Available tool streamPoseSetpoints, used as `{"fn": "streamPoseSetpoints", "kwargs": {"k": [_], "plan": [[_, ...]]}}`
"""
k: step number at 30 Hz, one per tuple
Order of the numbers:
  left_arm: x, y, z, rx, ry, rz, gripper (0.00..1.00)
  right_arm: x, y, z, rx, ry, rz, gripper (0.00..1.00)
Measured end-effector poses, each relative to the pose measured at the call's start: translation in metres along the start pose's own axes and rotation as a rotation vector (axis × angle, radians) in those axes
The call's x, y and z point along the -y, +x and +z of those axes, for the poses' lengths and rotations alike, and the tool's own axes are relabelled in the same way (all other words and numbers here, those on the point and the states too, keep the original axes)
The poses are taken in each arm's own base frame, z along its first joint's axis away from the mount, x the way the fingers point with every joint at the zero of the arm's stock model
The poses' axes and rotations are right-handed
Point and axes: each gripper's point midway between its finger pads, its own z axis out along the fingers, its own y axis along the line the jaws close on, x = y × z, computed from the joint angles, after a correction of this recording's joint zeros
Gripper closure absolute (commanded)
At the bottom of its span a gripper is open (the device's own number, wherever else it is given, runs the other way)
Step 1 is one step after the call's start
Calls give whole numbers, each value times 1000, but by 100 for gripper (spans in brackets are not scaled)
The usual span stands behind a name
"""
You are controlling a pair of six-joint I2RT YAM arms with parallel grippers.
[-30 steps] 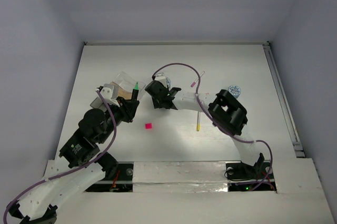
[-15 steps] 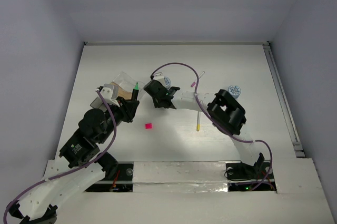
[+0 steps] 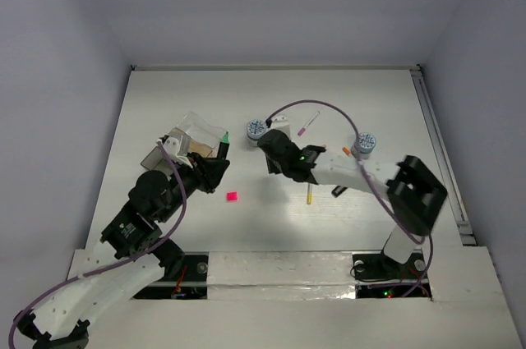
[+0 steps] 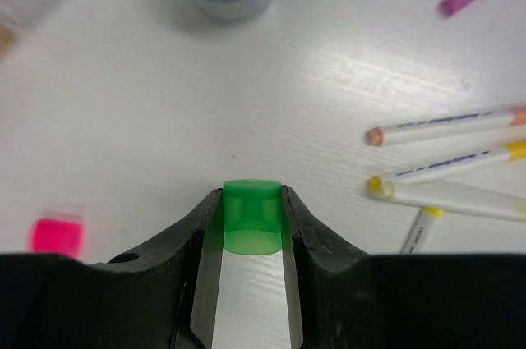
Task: Sort the stationery into containers
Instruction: Close the pen cap on the pen.
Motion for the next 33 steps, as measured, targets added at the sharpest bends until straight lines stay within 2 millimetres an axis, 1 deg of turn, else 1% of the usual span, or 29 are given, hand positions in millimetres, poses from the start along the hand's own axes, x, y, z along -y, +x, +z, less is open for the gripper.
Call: {"fn": "streamPoseSetpoints", "kwargs": {"k": [2,4,6,7,9,11,12,13,14,15,17,20,24,28,33], "plan": [[3,15,7,-19,34,-38,100,3,-33,-34,101,-46,54,96],[3,32,16,-44,54,-69,100,3,-70,-66,214,-101,118,96],[1,48,26,-70,63,-92,100,5,-101,-96,314,-145,179,96],[1,56,30,-82,71,-99,100,7,-112,-108,352,-159,203,96],[4,66,38,-87,94,-107,100,12,-125,-123,404,-175,249,96],[8,78,45,-85,127,-108,100,18,-124,-129,427,-183,286,97],[12,80,47,-64,153,-109,100,20,-120,-130,428,-186,301,100],[11,90,47,-83,156,-106,100,22,-114,-129,424,-188,312,100],[14,95,48,-76,176,-102,100,23,-109,-127,417,-189,324,100],[17,98,49,-70,192,-97,100,22,-105,-124,408,-191,335,100],[21,98,53,-49,210,-82,100,19,-102,-121,401,-202,360,100],[26,90,59,0,218,-62,100,13,-109,-121,424,-235,421,100],[26,82,65,45,213,-46,100,7,-122,-127,467,-279,488,100],[25,86,71,42,207,-37,100,4,-132,-132,497,-314,527,100],[23,92,76,27,199,-26,100,0,-139,-135,518,-339,549,100]]}}
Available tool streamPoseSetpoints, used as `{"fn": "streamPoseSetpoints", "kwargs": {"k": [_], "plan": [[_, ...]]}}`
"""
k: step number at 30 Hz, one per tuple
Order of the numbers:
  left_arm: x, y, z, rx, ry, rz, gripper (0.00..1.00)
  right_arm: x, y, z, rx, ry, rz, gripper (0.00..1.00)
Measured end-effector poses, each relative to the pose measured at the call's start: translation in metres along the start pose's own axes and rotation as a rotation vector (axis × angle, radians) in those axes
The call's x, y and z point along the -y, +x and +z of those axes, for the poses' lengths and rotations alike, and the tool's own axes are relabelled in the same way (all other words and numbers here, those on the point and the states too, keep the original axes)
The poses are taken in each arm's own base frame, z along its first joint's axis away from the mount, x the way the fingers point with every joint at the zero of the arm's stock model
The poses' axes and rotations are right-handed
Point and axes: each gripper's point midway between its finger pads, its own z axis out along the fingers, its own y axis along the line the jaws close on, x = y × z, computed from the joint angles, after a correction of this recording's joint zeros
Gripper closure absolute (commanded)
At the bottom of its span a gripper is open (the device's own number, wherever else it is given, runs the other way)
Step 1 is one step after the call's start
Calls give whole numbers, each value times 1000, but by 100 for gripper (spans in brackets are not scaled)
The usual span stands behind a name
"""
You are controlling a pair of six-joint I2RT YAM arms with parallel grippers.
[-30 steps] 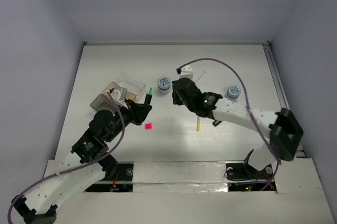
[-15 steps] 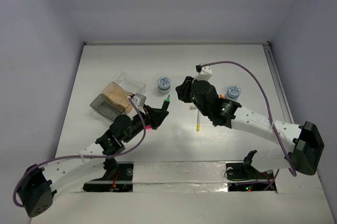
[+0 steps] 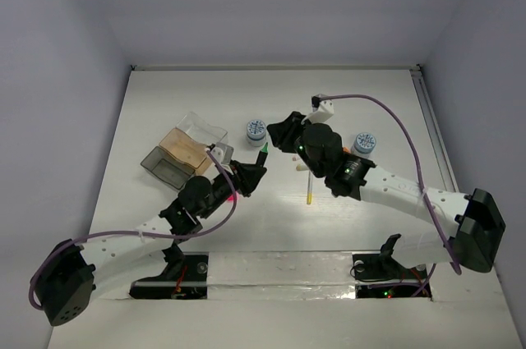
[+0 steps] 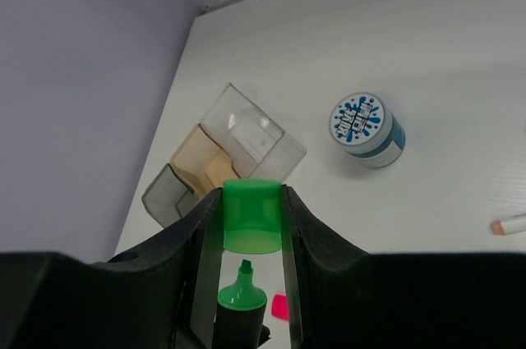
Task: Sort the stationery into containers
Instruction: Close the pen cap on the pen.
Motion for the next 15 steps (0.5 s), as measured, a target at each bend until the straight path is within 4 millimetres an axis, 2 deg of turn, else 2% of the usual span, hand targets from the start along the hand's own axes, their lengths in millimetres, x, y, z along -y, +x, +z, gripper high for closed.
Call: {"fn": "streamPoseSetpoints", "kwargs": {"k": [7,15], "plan": [[0,-1,3,1,0,14,100,1,10,5,-24,-1,-9,100],[4,-7,8,12,5,23,100,1,12,5,-29,-3,-11,100]]}}
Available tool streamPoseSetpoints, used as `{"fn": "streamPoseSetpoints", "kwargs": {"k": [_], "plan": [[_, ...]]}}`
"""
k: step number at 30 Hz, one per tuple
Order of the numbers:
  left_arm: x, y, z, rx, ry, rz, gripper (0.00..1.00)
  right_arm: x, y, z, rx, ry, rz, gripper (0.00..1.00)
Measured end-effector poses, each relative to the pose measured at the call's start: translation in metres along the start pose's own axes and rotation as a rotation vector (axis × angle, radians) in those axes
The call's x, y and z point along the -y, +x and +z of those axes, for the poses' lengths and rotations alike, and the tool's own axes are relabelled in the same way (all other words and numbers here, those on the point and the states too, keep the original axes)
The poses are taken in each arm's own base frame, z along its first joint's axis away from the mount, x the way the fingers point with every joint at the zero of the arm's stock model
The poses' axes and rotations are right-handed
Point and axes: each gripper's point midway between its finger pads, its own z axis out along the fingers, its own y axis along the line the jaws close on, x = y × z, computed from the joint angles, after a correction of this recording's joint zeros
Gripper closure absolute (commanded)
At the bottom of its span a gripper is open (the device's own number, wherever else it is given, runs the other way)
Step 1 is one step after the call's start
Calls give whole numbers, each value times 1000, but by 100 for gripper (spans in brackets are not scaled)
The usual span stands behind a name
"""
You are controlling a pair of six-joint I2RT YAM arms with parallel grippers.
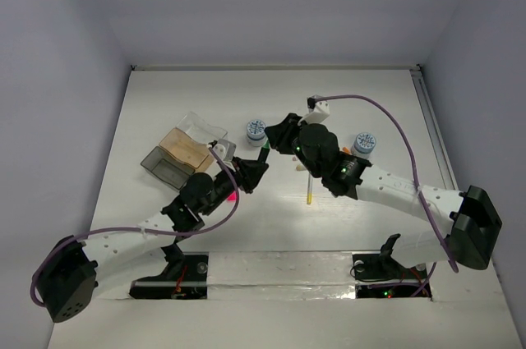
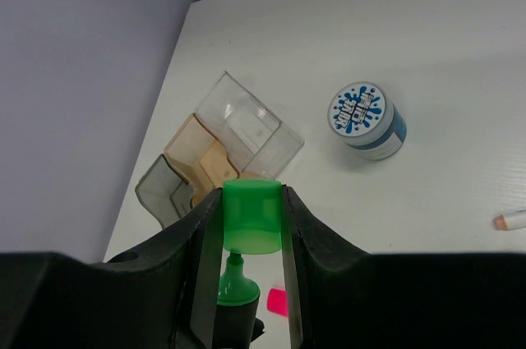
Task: Sort the stationery into containers
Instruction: Close the pen cap on the pen.
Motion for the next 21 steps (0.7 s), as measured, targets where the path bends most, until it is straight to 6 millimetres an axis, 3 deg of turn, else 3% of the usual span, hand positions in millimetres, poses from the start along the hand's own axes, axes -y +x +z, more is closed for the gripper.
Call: {"fn": "streamPoseSetpoints", "kwargs": {"k": [21], "plan": [[-4,-7,10,16,-38,10,100,-7,0,1,13,-49,21,100]]}}
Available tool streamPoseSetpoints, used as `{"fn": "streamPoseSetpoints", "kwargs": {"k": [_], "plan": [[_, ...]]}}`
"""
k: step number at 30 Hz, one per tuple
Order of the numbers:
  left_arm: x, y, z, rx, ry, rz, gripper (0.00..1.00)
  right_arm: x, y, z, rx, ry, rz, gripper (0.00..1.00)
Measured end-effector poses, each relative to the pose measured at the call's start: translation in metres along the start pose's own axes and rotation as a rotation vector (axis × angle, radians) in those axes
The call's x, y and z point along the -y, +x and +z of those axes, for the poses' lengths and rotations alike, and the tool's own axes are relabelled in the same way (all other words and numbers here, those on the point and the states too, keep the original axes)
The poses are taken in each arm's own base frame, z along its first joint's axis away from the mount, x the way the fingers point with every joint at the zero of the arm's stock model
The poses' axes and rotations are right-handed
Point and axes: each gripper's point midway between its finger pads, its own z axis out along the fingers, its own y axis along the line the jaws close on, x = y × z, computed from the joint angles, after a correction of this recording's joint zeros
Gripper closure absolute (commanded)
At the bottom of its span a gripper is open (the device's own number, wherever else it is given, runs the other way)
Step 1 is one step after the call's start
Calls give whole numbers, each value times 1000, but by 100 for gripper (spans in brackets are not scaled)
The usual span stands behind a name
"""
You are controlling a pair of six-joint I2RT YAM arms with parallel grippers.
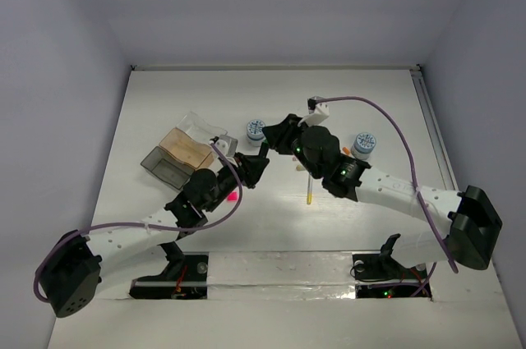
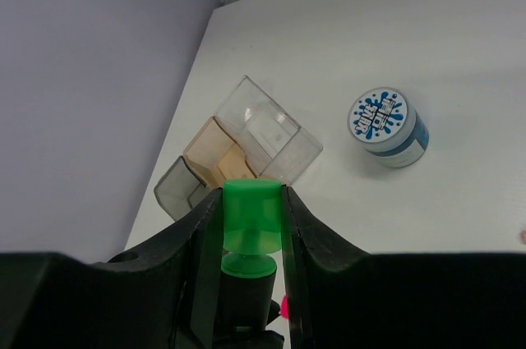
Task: Sort the stationery into containers
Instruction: Close the pen cap on the pen.
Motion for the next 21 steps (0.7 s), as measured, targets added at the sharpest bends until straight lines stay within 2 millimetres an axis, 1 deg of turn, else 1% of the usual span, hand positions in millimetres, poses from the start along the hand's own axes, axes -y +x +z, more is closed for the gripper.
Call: {"fn": "streamPoseSetpoints", "kwargs": {"k": [7,14,21], "plan": [[-1,0,2,4,-11,-3,100,5,3,-5,31,-33,23,100],[7,-14,5,45,8,-25,100,-3,-9,-10,94,-83,62,100],[13,-15,7,50,30,-40,100,-9,-9,-18,138,-142,102,100]]}}
